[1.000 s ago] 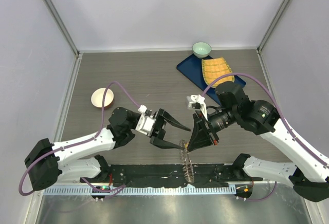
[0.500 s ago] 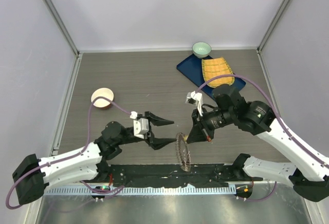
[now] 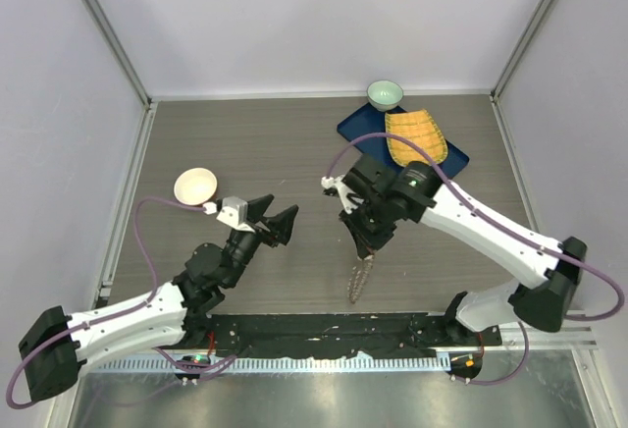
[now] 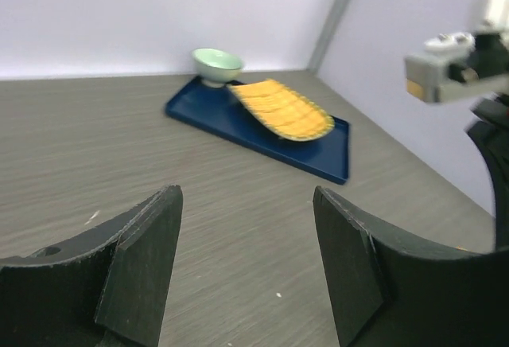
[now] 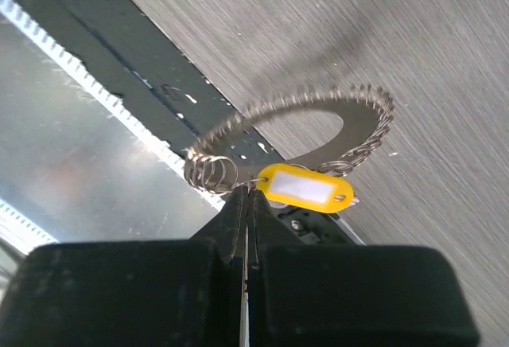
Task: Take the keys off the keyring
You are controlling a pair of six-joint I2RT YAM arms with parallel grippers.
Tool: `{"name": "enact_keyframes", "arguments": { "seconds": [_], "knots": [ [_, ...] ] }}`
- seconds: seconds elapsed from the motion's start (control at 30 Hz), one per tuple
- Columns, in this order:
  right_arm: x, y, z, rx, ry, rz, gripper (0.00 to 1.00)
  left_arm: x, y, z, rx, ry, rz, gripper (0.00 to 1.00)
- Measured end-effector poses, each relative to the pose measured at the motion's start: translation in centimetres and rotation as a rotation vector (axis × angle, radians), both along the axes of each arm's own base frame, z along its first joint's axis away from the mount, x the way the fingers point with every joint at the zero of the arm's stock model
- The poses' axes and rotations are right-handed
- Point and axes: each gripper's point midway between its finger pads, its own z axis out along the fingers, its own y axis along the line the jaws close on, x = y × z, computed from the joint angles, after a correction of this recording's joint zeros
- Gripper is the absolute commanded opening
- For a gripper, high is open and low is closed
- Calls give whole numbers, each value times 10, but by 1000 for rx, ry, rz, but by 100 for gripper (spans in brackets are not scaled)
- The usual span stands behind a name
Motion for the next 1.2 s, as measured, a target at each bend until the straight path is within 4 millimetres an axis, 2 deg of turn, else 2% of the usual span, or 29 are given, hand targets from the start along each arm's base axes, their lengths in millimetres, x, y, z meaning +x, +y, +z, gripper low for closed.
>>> {"name": "enact_keyframes", "arguments": {
  "seconds": [0.1,0.3,0.4,0.57,0.73,0.9,1.03,1.2],
  "knots": [
    [4,6,-7,-114,-14,14,1,12,16,-6,-14,35,114,70],
    [13,40,-27,-263,-69,37,1,17,63,-11,-129,55,309,70],
    [8,49,-40,-313,-64,64,1,15,84,-8,-194,51,379,70],
    [-7,52,-43,-340,-63,107,1,12,111,7,-301,42,469,70],
    [-9,57,-40,-341,-89,121,1,12,120,8,-297,39,505,69],
    [2,57,-28,-325,-158,101,1,11,118,9,-293,36,491,67],
    [10,46,-3,-281,-253,93,1,8,115,13,-289,29,454,67],
    [14,40,31,-127,-370,109,1,4,110,31,-272,19,411,66]
  ]
}}
